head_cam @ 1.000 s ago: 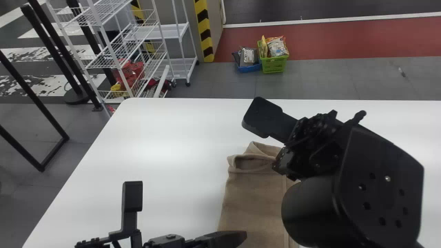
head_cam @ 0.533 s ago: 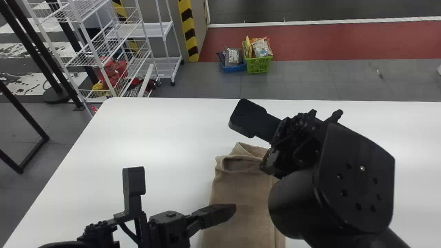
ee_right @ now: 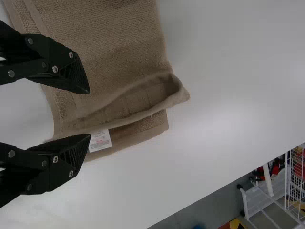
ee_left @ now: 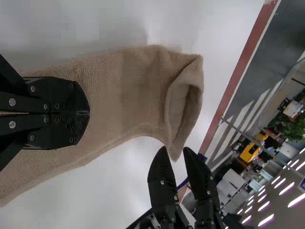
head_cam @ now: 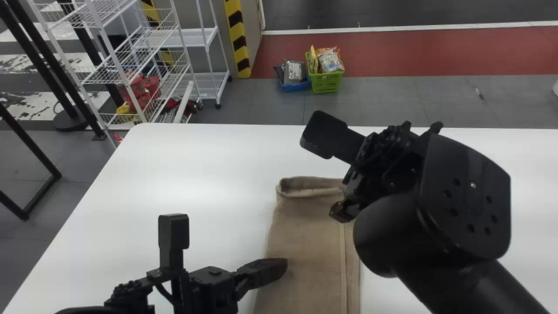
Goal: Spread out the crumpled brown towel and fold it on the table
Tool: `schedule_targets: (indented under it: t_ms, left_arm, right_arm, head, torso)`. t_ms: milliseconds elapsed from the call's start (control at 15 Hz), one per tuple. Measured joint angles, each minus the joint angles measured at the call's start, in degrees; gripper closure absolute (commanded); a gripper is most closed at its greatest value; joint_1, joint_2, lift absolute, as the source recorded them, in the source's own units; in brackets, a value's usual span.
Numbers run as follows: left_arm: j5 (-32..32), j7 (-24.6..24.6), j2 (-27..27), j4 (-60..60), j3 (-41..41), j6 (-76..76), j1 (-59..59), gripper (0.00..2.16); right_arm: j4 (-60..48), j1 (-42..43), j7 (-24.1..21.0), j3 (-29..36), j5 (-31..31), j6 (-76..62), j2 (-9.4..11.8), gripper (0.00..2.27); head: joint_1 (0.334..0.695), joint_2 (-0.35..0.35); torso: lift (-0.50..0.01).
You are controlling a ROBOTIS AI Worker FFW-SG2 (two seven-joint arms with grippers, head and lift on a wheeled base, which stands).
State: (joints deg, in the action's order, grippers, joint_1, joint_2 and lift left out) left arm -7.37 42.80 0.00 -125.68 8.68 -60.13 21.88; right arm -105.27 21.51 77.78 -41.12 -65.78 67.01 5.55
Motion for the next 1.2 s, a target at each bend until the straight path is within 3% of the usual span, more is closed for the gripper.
schedule_targets:
  t_ms: [467, 733, 867, 1200]
  left_arm:
    - [1.15, 0.93, 0.00, -0.96, 2.12, -0.09, 1.37, 1.96]
    - [1.13, 0.97, 0.00, -1.97, 2.55, -0.26, 1.90, 1.96]
    - [1.13, 0.96, 0.00, -2.20, 2.61, -0.32, 2.01, 1.96]
    - [1.27, 0.38, 0.00, -2.37, 2.25, -0.59, 2.02, 1.96]
  right_arm:
    - [8.88, 3.81, 0.00, 6.00, 8.28, -8.91, -1.97, 0.16]
    - [19.75, 7.85, 0.00, 9.65, 11.40, -20.87, -4.65, 0.25]
    - [25.34, 10.14, 0.00, 11.36, 13.89, -26.74, -4.99, 0.17]
    - [34.86, 13.87, 0.00, 14.19, 16.20, -38.07, -5.09, 0.23]
  head:
    - [0.695, 0.162]
    - [0.695, 0.178]
    - [0.695, 0.177]
    - [0.695, 0.166]
  torso:
    - [-0.127]
    - [-0.127]
    - [-0.127]
    - [-0.127]
